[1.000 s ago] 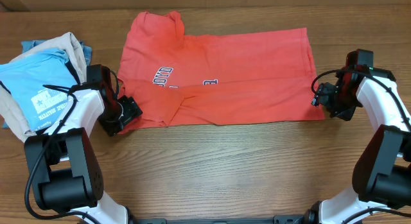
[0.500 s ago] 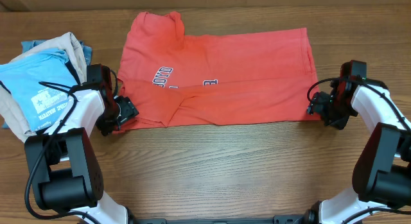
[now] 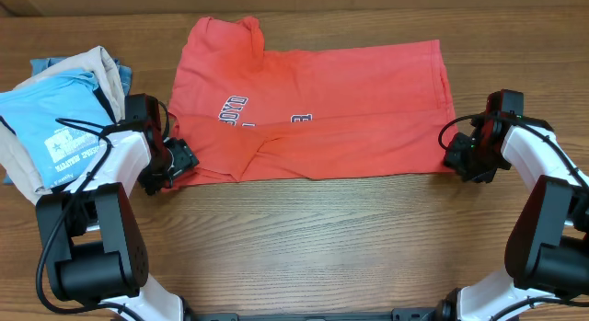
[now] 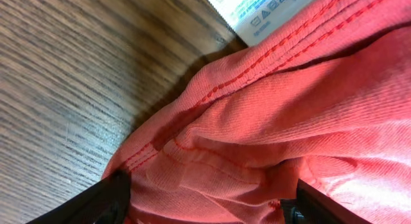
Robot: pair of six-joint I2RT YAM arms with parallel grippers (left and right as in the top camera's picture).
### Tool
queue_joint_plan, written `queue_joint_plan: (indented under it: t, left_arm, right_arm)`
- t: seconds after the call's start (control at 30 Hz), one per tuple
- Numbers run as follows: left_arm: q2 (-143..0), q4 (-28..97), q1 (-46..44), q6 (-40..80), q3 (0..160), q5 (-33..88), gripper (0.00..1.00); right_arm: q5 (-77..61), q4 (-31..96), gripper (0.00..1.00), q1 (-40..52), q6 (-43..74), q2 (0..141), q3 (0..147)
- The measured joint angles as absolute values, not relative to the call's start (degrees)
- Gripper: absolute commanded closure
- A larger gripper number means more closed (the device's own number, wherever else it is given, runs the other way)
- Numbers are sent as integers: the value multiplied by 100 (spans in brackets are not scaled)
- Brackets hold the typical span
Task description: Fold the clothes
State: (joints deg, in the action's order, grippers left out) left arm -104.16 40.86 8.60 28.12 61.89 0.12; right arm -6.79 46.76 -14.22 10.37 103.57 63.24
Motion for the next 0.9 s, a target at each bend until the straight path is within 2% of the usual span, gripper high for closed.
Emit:
queue_joint_plan:
  t: [0.4, 0.53, 0.9]
  left_arm:
    - [-10416, 4104, 860, 2812, 6187, 12, 21]
    - [-10416, 4110, 860, 2812, 6187, 12, 21]
    - [-10416, 4176, 860, 2812, 6187, 12, 21]
  right_arm:
    - [-233, 4510, 48, -1422, 1420, 10357, 6320]
    - [-200, 4305, 57, -1422, 1487, 10357, 6320]
    - [-161, 4261, 58, -1422, 1494, 10379, 6320]
